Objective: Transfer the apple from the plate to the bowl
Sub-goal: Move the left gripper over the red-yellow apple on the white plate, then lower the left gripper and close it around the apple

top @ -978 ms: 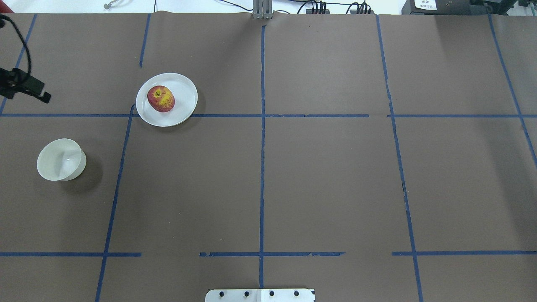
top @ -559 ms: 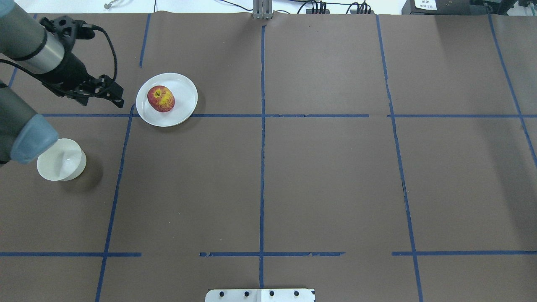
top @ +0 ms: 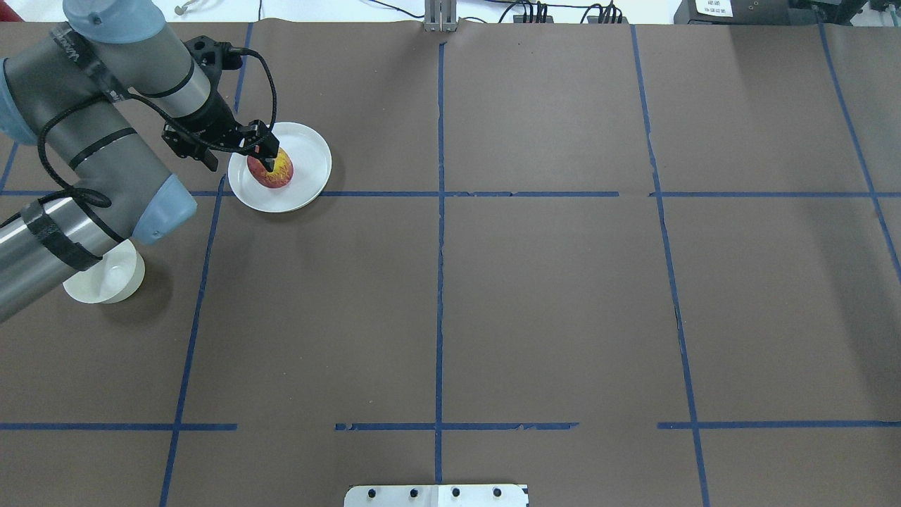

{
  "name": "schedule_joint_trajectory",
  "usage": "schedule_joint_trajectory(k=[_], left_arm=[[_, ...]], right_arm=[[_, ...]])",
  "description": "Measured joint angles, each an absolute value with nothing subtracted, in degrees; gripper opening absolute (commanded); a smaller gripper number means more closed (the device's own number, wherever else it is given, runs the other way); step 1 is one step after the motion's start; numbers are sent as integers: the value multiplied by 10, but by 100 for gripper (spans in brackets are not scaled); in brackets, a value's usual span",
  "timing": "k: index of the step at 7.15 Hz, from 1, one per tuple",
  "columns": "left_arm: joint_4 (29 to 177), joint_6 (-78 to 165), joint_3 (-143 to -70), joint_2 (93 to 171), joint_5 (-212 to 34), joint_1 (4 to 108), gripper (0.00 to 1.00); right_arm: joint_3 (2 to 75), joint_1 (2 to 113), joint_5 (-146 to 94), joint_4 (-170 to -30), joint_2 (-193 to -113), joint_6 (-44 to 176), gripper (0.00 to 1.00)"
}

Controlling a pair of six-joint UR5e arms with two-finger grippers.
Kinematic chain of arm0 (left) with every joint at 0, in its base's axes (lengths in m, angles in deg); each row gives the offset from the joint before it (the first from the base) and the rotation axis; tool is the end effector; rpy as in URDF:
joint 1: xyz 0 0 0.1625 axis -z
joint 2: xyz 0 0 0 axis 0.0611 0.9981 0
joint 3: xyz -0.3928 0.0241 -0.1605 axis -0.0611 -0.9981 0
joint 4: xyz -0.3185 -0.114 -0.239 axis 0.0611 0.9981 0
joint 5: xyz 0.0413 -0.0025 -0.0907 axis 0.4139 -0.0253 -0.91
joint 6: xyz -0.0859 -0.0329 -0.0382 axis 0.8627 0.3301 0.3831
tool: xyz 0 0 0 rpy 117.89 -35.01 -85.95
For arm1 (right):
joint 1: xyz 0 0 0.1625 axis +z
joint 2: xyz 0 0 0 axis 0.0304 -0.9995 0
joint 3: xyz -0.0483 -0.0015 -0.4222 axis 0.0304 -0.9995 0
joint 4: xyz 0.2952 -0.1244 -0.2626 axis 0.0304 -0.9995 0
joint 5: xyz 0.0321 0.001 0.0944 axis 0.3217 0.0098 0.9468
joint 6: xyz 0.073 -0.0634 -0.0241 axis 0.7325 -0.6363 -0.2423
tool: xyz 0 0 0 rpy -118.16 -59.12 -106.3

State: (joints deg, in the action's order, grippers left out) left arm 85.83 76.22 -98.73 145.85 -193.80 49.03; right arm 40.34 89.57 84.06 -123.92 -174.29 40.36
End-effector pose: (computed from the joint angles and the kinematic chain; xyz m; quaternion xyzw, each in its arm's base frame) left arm 0.3747 -0.6109 0.3446 0.0153 0.4162 0.0150 0.9090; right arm 0.0764 -0.4742 0.6440 -0.0201 -0.3684 -0.0430 0.9284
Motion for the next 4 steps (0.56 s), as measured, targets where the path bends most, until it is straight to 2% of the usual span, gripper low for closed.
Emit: schedule_joint_trajectory(k=[2,4], left_arm=[[892,774,-916,1495,-1926,489,100],[918,783,-884,1504,-1913,489,100]], right_arm=[[403,896,841,-1239,-1743,404,100],[403,896,841,-1239,-1743,404,100]])
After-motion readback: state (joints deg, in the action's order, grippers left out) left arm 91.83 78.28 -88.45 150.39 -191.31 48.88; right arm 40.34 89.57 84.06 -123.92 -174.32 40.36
